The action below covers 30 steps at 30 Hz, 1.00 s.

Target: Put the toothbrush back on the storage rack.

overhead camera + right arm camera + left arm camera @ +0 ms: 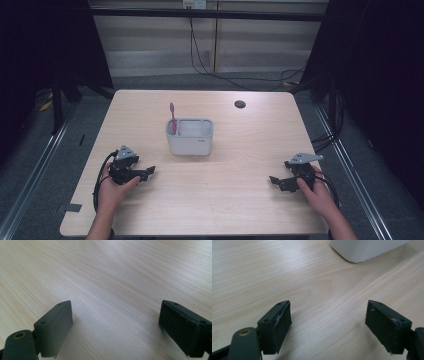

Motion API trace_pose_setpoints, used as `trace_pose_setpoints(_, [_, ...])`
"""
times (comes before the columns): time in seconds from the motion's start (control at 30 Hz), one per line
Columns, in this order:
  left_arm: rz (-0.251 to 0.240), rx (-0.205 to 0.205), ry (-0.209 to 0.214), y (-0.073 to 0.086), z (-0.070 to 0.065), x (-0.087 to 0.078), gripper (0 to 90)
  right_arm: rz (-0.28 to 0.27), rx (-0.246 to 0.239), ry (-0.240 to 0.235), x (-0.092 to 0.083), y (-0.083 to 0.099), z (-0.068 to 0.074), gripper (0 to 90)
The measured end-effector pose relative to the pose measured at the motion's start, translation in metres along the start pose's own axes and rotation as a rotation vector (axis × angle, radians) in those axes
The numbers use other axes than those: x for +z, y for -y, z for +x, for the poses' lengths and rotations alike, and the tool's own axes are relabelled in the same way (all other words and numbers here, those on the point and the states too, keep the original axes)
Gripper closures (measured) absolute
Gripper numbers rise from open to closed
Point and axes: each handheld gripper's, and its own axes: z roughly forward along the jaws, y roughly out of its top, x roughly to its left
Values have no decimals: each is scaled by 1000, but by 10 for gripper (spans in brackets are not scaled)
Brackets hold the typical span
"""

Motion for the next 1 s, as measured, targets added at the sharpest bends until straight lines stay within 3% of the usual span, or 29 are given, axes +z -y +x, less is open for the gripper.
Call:
trace_pose_setpoints(0.77, [24,14,-11,0,-3,3,179,0,-1,0,0,0,0,113])
trace_pose_setpoints(1.0, [38,37,-15,-1,-4,3,157,0,0,0,0,0,0,113])
